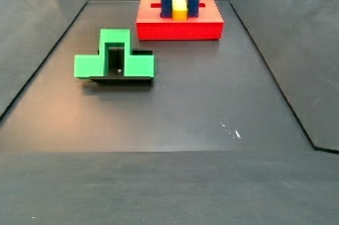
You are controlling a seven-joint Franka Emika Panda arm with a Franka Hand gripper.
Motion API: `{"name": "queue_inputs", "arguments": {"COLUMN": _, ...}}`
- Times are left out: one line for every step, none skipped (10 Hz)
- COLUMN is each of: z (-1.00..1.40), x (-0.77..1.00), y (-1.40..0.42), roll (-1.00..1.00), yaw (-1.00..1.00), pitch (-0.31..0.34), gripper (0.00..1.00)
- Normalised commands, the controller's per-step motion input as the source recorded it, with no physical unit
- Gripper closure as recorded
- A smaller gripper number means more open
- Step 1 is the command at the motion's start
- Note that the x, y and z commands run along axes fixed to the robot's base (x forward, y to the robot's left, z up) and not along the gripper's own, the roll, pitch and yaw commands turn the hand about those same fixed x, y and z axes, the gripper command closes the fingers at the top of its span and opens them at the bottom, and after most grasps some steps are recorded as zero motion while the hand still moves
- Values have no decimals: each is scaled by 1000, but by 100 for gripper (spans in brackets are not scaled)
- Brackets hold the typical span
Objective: Pick up the green object. Move up. Place the green object on the fixture. Regrasp the green object. Move to above the board. Insert the green object.
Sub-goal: Regrasp the green object.
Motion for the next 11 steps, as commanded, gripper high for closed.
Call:
{"name": "queue_inputs", "arguments": {"z": -394, "x": 131, "y": -97, "roll": 557, "yaw": 649, "pitch": 71, "gripper": 0}}
{"name": "queue_inputs", "arguments": {"z": -371, "x": 140, "y": -80, "roll": 666, "yaw": 617, "pitch": 71, "gripper": 0}}
{"name": "queue_inputs", "arguments": {"z": -374, "x": 23, "y": -37, "roll": 737, "yaw": 640, "pitch": 69, "gripper": 0}}
{"name": "queue_inputs", "arguments": {"z": -283, "x": 14, "y": -286, "roll": 491, "yaw": 511, "pitch": 20, "gripper": 0}}
{"name": "queue_inputs", "arguments": {"z": -177, "x": 29, "y": -283, "roll": 369, "yaw": 311, "pitch": 9, "gripper": 0}}
{"name": "queue_inputs", "arguments": {"z": -197, "x": 0, "y": -174, "roll": 223, "yaw": 134, "pitch": 0, "gripper": 0}}
{"name": "queue_inputs", "arguments": {"z": -229, "x": 54, "y": -217, "roll": 146, "yaw": 111, "pitch": 23, "gripper": 0}}
{"name": "queue_inputs", "arguments": {"z": -294, "x": 291, "y": -234, "roll": 129, "yaw": 71, "pitch": 57, "gripper": 0}}
{"name": "queue_inputs", "arguments": {"z": -320, "x": 503, "y": -37, "roll": 26, "yaw": 0, "pitch": 86, "gripper": 0}}
{"name": "queue_inputs", "arguments": {"z": -320, "x": 314, "y": 40, "roll": 217, "yaw": 37, "pitch": 134, "gripper": 0}}
{"name": "queue_inputs", "arguments": {"z": -283, "x": 0, "y": 289, "roll": 280, "yaw": 40, "pitch": 89, "gripper": 0}}
